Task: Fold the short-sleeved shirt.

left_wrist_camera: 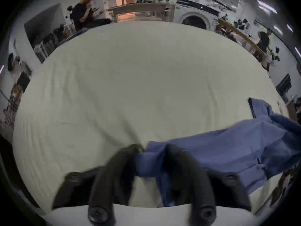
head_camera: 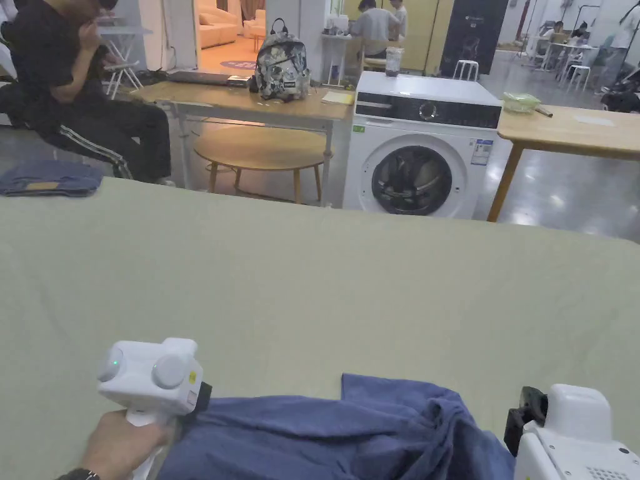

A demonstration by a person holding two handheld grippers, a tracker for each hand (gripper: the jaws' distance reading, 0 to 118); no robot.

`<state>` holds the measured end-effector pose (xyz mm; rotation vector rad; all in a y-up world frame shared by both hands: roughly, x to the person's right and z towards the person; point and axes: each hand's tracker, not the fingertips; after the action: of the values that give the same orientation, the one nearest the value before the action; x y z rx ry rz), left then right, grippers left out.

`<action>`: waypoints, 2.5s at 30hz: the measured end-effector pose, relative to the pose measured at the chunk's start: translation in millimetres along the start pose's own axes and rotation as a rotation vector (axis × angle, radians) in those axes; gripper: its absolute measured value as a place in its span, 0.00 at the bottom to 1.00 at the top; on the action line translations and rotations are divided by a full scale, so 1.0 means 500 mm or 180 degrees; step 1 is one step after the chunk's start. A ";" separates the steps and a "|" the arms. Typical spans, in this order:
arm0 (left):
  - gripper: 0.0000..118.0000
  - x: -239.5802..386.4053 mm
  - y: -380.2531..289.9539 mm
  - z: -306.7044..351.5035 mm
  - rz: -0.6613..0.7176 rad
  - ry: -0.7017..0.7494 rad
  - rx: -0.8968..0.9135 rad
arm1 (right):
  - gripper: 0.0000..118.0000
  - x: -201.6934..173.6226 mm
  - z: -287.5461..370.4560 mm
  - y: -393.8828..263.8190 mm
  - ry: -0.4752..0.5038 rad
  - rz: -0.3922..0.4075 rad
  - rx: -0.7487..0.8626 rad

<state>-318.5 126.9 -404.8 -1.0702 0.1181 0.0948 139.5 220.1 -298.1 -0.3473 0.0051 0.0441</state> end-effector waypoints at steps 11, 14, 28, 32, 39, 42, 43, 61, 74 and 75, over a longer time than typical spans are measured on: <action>0.02 0.031 -0.074 0.207 0.0079 -0.0203 0.0551 | 0.00 0.102 -0.087 -0.008 0.0258 -0.0044 -0.0949; 0.02 0.026 -0.086 0.228 0.0058 -0.0202 0.0630 | 0.28 0.119 -0.140 -0.028 0.0279 0.0070 -0.1300; 0.02 0.002 -0.115 0.230 0.0114 -0.0196 0.0659 | 0.47 0.107 -0.233 -0.123 0.0396 -0.0015 -0.2142; 0.02 0.001 -0.113 0.230 0.0105 -0.0197 0.0676 | 0.02 0.114 -0.228 -0.116 0.0408 0.0043 -0.2087; 0.02 -0.003 -0.096 0.301 0.0049 -0.0141 0.0972 | 0.02 0.109 -0.158 -0.018 0.0330 0.0165 -0.1217; 0.02 -0.016 -0.077 0.348 0.0077 -0.0141 0.1140 | 0.02 0.109 -0.127 0.047 0.0277 0.0200 -0.0908; 0.02 -0.020 -0.069 0.366 0.0082 -0.0112 0.1229 | 0.02 0.107 -0.108 0.072 0.0277 0.0207 -0.0826; 0.02 -0.169 0.120 0.641 0.0248 0.0358 0.1970 | 0.02 0.128 -0.029 0.398 -0.0113 0.0169 0.0257; 0.02 -0.232 0.226 0.703 0.0562 0.0615 0.2133 | 0.02 0.130 -0.070 0.554 -0.0286 0.0197 0.0578; 0.02 -0.233 0.233 0.705 0.0562 0.0631 0.2149 | 0.02 0.132 -0.081 0.563 -0.0317 0.0201 0.0586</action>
<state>-431.7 489.7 -322.2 -0.3905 0.3944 0.0979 193.1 473.4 -432.8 -0.1605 -0.0782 0.1226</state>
